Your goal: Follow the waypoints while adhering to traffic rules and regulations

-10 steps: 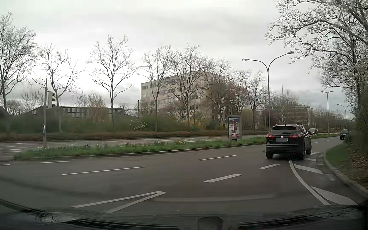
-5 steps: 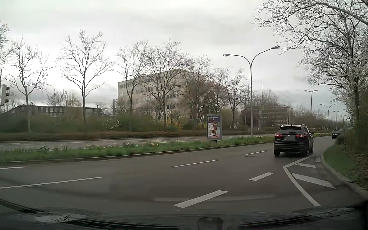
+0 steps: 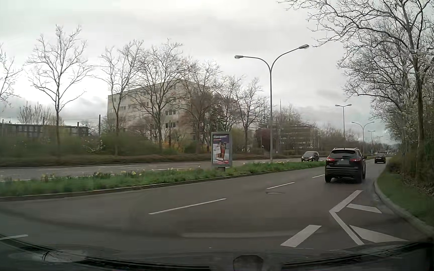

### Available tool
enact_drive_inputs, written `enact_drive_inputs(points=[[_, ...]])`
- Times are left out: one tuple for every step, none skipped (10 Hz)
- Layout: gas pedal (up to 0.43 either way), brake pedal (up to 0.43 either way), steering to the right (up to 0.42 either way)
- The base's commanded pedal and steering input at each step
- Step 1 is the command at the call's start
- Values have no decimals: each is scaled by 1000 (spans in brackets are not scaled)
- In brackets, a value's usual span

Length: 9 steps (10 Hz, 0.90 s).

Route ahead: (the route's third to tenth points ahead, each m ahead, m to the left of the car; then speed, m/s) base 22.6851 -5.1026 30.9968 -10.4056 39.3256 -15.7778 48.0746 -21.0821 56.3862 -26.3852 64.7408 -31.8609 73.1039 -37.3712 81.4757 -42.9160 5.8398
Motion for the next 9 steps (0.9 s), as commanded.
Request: enact_drive_inputs(points=[[331, 0, 165], [319, 0, 166], [311, 0, 167], [287, 0, 169], [280, 0, 172], [268, 0, 174], [260, 0, 175], [260, 0, 177], [260, 0, 177]])
